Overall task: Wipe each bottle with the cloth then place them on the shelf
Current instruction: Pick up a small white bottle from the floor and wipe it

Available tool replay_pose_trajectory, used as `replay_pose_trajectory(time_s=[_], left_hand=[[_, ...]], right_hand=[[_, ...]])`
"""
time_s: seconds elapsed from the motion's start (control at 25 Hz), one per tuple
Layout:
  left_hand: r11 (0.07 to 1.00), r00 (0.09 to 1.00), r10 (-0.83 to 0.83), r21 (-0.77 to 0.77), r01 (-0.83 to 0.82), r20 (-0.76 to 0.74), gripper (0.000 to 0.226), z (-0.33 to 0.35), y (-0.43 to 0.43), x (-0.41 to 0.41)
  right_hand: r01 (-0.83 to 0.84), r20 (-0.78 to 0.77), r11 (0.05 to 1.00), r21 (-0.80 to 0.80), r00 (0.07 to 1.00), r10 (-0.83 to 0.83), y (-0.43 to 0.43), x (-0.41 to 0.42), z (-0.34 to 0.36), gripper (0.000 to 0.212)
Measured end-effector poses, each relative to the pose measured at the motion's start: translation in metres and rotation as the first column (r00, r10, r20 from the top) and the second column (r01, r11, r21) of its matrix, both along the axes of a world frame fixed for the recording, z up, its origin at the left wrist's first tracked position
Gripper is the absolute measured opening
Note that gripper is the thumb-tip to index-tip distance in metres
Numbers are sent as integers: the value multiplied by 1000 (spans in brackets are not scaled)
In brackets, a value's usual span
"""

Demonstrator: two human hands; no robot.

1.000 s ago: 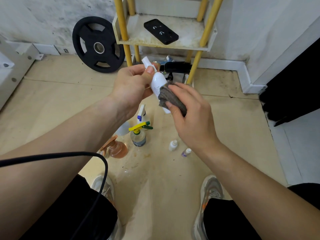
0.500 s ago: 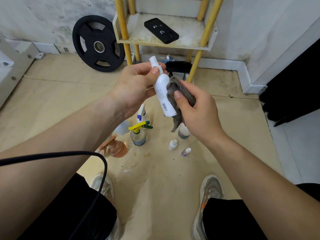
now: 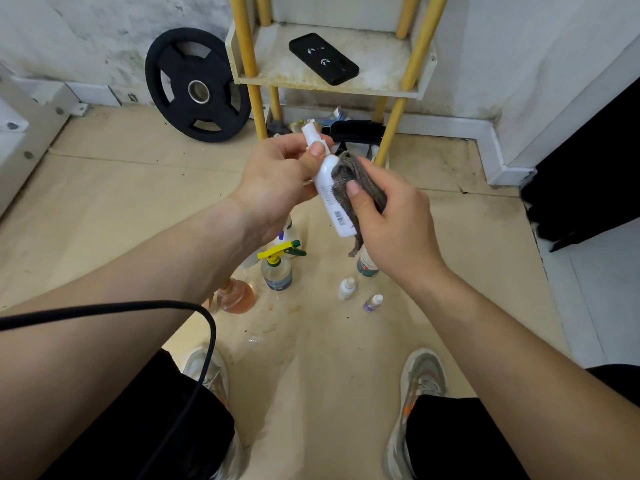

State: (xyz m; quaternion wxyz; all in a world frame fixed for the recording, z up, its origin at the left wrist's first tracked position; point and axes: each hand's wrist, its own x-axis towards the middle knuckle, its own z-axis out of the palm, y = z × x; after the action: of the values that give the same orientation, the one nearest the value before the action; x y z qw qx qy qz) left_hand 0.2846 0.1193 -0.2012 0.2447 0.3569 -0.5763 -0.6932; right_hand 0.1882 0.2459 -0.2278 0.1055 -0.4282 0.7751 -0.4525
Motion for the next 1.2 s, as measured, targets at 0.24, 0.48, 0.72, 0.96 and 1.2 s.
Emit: replay_pose_trajectory(time_s=[0.24, 0.48, 0.72, 0.96, 1.2], left_hand=[[996, 996, 84, 7, -84, 8, 21, -1, 0, -2], [975, 996, 70, -214, -59, 47, 28, -3, -2, -1], [-67, 876, -13, -875, 480, 482, 65, -2, -20, 15], [-41, 869, 13, -868, 495, 495, 48, -10, -23, 10], [341, 866, -54, -806, 484, 497, 52, -20, -25, 11]], right_hand=[[-57, 68, 996, 63, 996, 53, 3, 0, -5, 44], [54, 42, 998, 13, 998, -54, 1, -1, -3, 60], [113, 40, 994, 1, 993, -113, 1, -4, 1, 48], [67, 108, 997, -26, 992, -63, 0, -2, 1, 55], [72, 71, 987, -142, 996, -63, 3, -12, 10, 44]])
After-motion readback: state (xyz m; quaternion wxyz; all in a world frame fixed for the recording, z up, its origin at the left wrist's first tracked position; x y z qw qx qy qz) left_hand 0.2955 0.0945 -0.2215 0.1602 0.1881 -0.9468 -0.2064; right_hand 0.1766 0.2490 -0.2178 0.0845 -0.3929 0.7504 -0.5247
